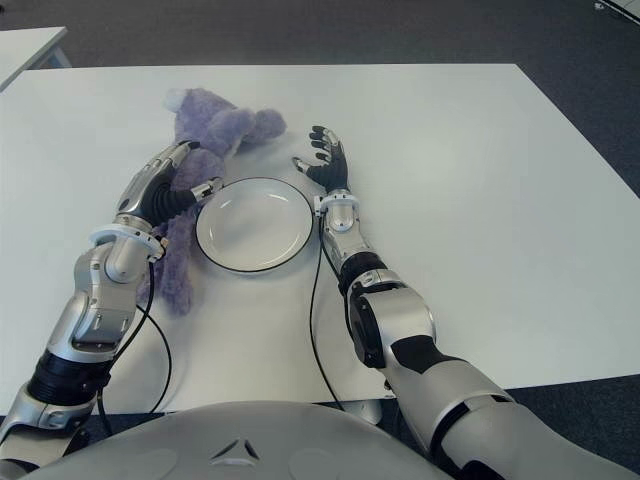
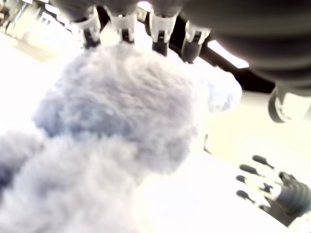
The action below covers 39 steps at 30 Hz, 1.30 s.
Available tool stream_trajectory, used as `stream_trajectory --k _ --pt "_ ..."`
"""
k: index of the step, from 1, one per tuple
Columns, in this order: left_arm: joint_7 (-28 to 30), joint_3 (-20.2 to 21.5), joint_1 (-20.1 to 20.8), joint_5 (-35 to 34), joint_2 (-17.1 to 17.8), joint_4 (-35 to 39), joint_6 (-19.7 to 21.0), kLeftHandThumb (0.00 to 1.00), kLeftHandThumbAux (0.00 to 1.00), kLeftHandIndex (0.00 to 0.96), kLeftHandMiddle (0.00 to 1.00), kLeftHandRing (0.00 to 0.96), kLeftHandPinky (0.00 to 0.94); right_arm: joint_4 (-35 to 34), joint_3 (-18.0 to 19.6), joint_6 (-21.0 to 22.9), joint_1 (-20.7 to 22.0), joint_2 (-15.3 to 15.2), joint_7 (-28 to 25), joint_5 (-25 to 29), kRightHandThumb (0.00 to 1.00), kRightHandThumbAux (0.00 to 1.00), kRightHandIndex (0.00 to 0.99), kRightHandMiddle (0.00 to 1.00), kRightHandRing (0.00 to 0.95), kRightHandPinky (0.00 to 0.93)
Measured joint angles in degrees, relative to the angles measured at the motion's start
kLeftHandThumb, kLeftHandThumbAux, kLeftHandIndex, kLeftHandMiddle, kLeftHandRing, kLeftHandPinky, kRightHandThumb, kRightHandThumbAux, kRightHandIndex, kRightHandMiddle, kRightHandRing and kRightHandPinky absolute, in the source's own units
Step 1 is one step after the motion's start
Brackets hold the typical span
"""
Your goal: Put the doll into the plate.
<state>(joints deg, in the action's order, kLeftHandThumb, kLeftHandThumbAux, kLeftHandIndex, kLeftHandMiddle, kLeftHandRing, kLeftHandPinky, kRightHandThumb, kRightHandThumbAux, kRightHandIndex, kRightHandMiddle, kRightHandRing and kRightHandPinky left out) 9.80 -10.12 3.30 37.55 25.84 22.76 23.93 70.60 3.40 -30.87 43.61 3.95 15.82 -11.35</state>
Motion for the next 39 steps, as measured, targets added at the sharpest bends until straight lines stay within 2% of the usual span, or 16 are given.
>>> stream_trajectory --k 8,11,17,20,21,25,26,31,32,35,39 --pt "4.6 0.3 0.0 0.1 1.5 2.4 2.4 0.206 0.303 0.000 0.000 0.022 0.058 0.0 -0.2 0.1 0.0 0.0 0.4 -0.1 0.227 0.968 0.172 0.235 0.207 0.216" --pt "5.0 0.3 0.0 0.1 1.7 2.4 2.6 0.205 0.309 0.000 0.000 0.030 0.102 0.0 -0.3 0.1 0.0 0.0 0.8 -0.2 0.210 0.967 0.166 0.233 0.206 0.216" --pt "4.7 0.5 0.2 0.1 1.7 0.4 1.6 0.210 0.328 0.000 0.000 0.023 0.100 0.0 -0.4 0.2 0.0 0.0 0.9 -0.2 0.202 0.970 0.166 0.234 0.207 0.219" --pt "3.0 0.6 0.7 0.1 1.7 -2.7 -0.2 0.209 0.332 0.000 0.000 0.020 0.097 0.0 -0.4 0.2 0.0 -0.1 0.9 -0.2 0.203 0.971 0.166 0.235 0.208 0.218" --pt "2.3 0.6 1.0 0.1 1.7 -3.9 -0.7 0.215 0.339 0.000 0.000 0.029 0.134 0.0 -0.4 0.2 0.0 -0.1 0.9 -0.2 0.204 0.972 0.167 0.235 0.207 0.214" --pt "-1.6 0.8 2.8 0.3 1.7 -9.8 -3.7 0.224 0.343 0.000 0.000 0.048 0.183 0.0 -0.2 0.2 0.0 -0.1 0.8 -0.1 0.207 0.974 0.169 0.236 0.208 0.214" --pt "-2.6 0.9 3.4 0.5 1.7 -11.3 -4.4 0.236 0.343 0.000 0.000 0.071 0.212 0.0 -0.2 0.2 0.0 -0.1 0.7 -0.1 0.209 0.977 0.172 0.238 0.209 0.216" --pt "-7.8 0.8 6.3 1.2 2.1 -19.1 -7.8 0.272 0.357 0.000 0.000 0.108 0.243 0.0 0.1 0.1 0.0 0.0 0.4 0.0 0.218 0.976 0.178 0.243 0.215 0.221" --pt "-8.7 0.8 6.8 1.3 2.1 -20.3 -8.4 0.289 0.367 0.004 0.000 0.124 0.289 0.0 0.2 0.1 0.0 0.0 0.4 0.0 0.218 0.973 0.178 0.244 0.215 0.222" --pt "-11.5 0.8 8.0 1.8 2.3 -24.3 -10.2 0.319 0.384 0.011 0.000 0.145 0.334 0.0 0.2 0.1 0.0 0.0 0.1 0.0 0.215 0.971 0.178 0.244 0.216 0.224" --pt "-15.8 0.4 10.0 2.1 2.3 -29.7 -13.1 0.367 0.401 0.017 0.004 0.158 0.351 0.0 0.3 0.0 0.0 0.0 -0.1 0.1 0.205 0.968 0.178 0.245 0.218 0.227"
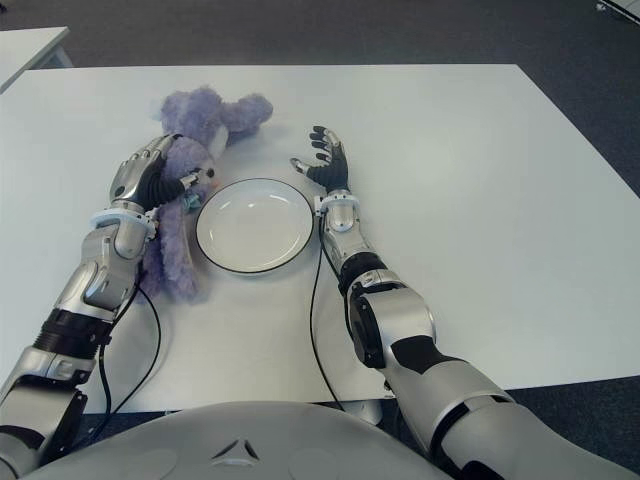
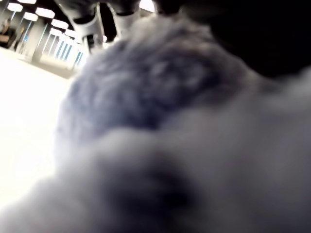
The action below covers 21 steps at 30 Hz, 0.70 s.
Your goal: Put the doll into the plate.
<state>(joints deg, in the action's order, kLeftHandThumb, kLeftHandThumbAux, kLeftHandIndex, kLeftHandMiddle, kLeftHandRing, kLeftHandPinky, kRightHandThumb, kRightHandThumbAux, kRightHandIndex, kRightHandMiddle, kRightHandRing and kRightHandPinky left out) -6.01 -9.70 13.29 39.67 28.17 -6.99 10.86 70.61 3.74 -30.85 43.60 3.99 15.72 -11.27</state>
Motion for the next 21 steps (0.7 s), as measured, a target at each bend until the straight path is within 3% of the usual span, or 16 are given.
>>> stream_trajectory --k 2,5,13,21 --pt "-2.1 -0.3 1.1 0.1 0.0 -2.8 -1.4 0.427 0.407 0.017 0.005 0.165 0.369 0.0 0.1 0.0 0.0 0.0 0.0 0.0 0.202 0.969 0.179 0.246 0.220 0.228" --pt "-5.6 -0.7 3.1 0.3 -0.1 -7.8 -3.7 0.499 0.389 0.015 0.006 0.160 0.317 0.0 0.1 0.0 0.0 0.0 -0.1 0.0 0.199 0.971 0.181 0.248 0.222 0.228" --pt "-13.1 -1.5 10.0 0.3 -0.9 -22.4 -7.8 0.552 0.350 0.010 0.009 0.154 0.324 0.0 0.1 -0.1 0.0 0.0 -0.2 0.0 0.180 0.968 0.186 0.251 0.224 0.228" --pt "-18.2 -1.7 14.3 -0.5 -2.5 -31.1 -9.1 0.601 0.325 0.000 0.000 0.148 0.302 0.0 0.1 -0.1 0.0 0.0 -0.2 0.0 0.168 0.973 0.193 0.252 0.223 0.223"
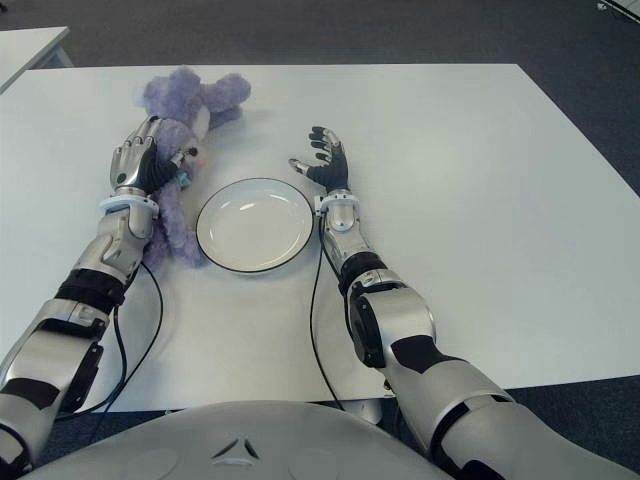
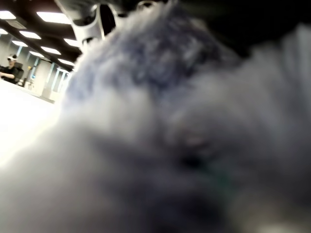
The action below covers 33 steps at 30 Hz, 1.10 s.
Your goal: Put the doll into the plate.
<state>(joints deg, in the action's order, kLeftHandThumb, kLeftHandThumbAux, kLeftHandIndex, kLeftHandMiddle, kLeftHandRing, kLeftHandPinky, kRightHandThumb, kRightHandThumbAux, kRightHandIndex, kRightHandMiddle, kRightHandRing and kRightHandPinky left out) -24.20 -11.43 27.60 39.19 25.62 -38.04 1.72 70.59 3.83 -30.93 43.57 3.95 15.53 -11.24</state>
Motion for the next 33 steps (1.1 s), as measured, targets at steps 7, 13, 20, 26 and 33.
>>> stream_trajectory --k 7,13,20,26,33 --pt "-2.8 -0.4 3.1 -0.6 -1.0 -6.5 -1.2 0.654 0.333 0.072 0.108 0.217 0.362 0.0 0.1 0.0 0.0 -0.1 0.0 0.0 0.176 0.975 0.187 0.249 0.221 0.222" --pt "-4.7 -0.6 4.9 -1.4 -1.1 -10.0 -2.9 0.773 0.365 0.286 0.292 0.325 0.402 0.0 0.1 0.0 -0.1 0.0 0.0 0.0 0.164 0.968 0.187 0.249 0.220 0.223" --pt "-5.4 -0.6 6.1 -2.6 -1.1 -12.2 -4.2 0.818 0.382 0.469 0.493 0.526 0.566 0.0 0.2 0.0 -0.1 0.0 0.0 0.0 0.145 0.968 0.183 0.249 0.220 0.225" --pt "-6.1 -0.6 7.6 -3.3 -1.1 -14.1 -4.1 0.961 0.602 0.624 0.501 0.711 0.729 0.0 0.2 0.0 0.0 0.1 0.0 0.0 0.140 0.967 0.175 0.245 0.216 0.218" --pt "-8.2 -0.1 8.2 -4.2 -1.7 -15.6 -3.9 0.963 0.609 0.708 0.501 0.798 0.839 0.0 0.1 0.0 0.0 0.1 0.0 0.0 0.137 0.963 0.175 0.243 0.217 0.223"
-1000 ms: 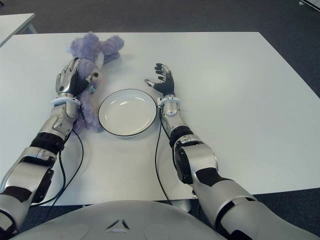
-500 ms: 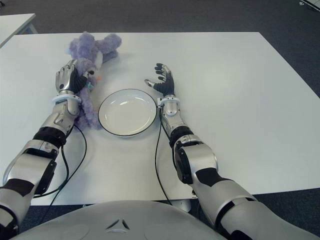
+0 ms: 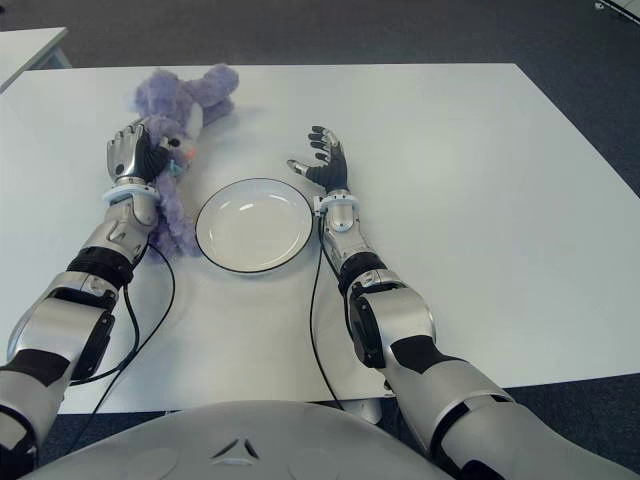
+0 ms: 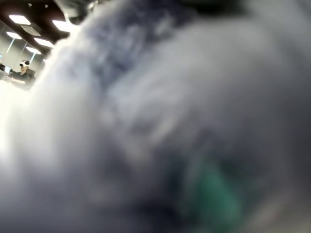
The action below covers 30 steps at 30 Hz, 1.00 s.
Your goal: Put the doll into the plate.
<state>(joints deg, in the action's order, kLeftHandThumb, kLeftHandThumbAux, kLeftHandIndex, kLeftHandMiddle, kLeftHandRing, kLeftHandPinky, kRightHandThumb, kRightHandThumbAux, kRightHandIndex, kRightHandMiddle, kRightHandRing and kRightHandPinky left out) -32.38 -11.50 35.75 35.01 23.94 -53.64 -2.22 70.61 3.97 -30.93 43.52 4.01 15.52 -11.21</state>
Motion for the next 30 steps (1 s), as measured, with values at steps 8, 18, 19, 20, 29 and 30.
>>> stream_trajectory --k 8,18,19,20,29,30 --pt "-2.0 0.8 0.7 -0.8 -1.0 -1.1 1.2 0.961 0.611 0.734 0.500 0.816 0.837 0.0 0.0 0.0 0.0 0.0 0.0 0.0 0.109 0.965 0.174 0.241 0.217 0.224" --pt "-2.3 1.2 0.9 -1.1 -1.4 -1.0 2.3 0.960 0.612 0.738 0.500 0.814 0.825 0.0 0.0 0.0 0.0 0.0 0.2 0.0 0.111 0.966 0.177 0.242 0.216 0.222" --pt "-2.3 1.2 0.9 -1.2 -1.4 -0.9 2.4 0.959 0.612 0.737 0.500 0.814 0.824 0.0 0.0 0.0 0.0 0.0 0.3 0.0 0.109 0.964 0.176 0.241 0.215 0.221" --pt "-2.3 1.3 0.9 -1.3 -1.4 -0.8 2.5 0.959 0.612 0.737 0.500 0.814 0.824 0.0 0.0 0.0 0.0 0.0 0.3 0.0 0.108 0.964 0.176 0.240 0.215 0.221" --pt "-2.2 1.3 0.4 -1.4 -1.4 1.9 4.3 0.957 0.613 0.731 0.500 0.810 0.814 0.0 0.0 0.0 0.0 0.0 0.3 0.0 0.108 0.969 0.171 0.236 0.211 0.220" --pt "-2.0 1.4 0.0 -1.4 -1.4 2.6 4.7 0.957 0.613 0.730 0.500 0.811 0.814 0.0 0.0 0.0 0.0 0.0 0.3 0.0 0.111 0.969 0.171 0.235 0.211 0.219"
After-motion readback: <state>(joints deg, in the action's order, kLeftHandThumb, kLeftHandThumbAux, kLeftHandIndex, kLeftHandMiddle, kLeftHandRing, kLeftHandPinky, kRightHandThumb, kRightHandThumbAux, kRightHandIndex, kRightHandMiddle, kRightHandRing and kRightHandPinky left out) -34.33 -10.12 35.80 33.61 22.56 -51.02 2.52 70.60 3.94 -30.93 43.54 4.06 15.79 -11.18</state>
